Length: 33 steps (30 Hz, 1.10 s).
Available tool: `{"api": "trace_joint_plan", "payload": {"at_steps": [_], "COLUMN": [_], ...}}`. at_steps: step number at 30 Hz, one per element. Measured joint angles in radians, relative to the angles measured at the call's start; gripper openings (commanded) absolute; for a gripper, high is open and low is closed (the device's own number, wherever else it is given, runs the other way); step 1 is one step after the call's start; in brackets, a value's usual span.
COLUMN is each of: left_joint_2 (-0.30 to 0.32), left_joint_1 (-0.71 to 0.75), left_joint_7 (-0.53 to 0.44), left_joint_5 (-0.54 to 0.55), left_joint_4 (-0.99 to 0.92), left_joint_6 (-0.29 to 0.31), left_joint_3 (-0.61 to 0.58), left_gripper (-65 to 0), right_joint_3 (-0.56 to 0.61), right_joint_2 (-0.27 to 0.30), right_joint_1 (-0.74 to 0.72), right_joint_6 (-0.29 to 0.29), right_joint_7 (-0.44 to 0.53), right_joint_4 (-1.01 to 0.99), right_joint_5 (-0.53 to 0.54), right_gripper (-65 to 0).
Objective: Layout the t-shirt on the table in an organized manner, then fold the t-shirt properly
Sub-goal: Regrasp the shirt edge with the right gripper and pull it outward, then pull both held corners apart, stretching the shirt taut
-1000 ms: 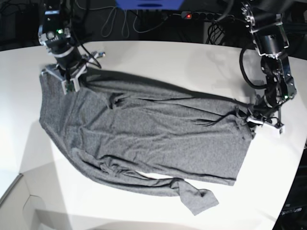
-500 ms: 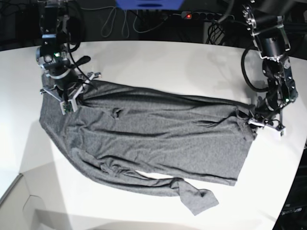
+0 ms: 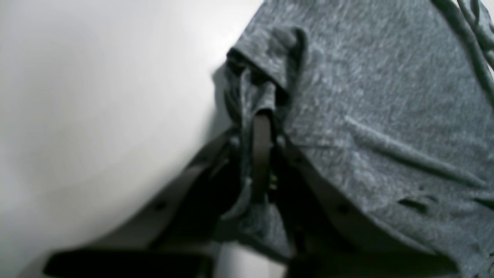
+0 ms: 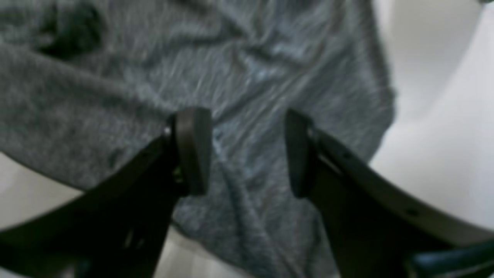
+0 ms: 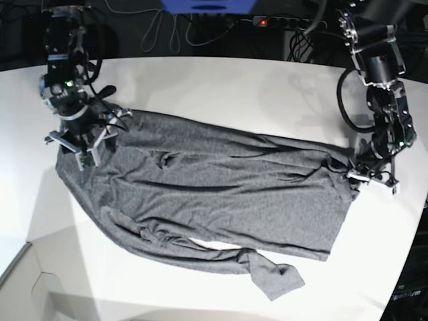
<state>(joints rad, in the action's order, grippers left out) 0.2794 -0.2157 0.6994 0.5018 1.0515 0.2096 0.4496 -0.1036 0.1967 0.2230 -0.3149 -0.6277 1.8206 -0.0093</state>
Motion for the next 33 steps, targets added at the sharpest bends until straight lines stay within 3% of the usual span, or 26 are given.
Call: {"api": "trace_joint_plan", "payload": {"at_steps": [10,16,31,33], "left_joint_2": [0.000,0.000,0.000,0.003], "left_joint_1": [0.002,0.002,0.002,0.004], "left_joint_7": [0.007,0.006,0.000,0.000], "left_joint_5": [0.000,0.000,-0.004,-0.003], "left_joint_4": [-0.002,-0.002,-0.003,-0.003], "left_joint_6": [0.000,0.000,0.000,0.000], "left_joint_3": [0.000,0.000,0.000,0.000], "left_gripper": [-64.9,-64.9,-64.9,-64.9], "right_joint_3": [-0.108,-0.113,-0.136,-0.142], "right_joint_2": [-0.087,-0.089,-0.077,-0.072], "right_joint_1": [0.159,0.155,0.118,0.121], "right_joint_6": [0.000,0.000,0.000,0.000], "right_joint_7": [-0.002,-0.001,0.133,0.141], "right_joint_4": [0.051,-0.056,-0.164,-0.171], "right_joint_5": [-0.002,-0.002,0.018,0.021], "right_gripper": [-31.5,-24.1,-24.5,-27.3]}}
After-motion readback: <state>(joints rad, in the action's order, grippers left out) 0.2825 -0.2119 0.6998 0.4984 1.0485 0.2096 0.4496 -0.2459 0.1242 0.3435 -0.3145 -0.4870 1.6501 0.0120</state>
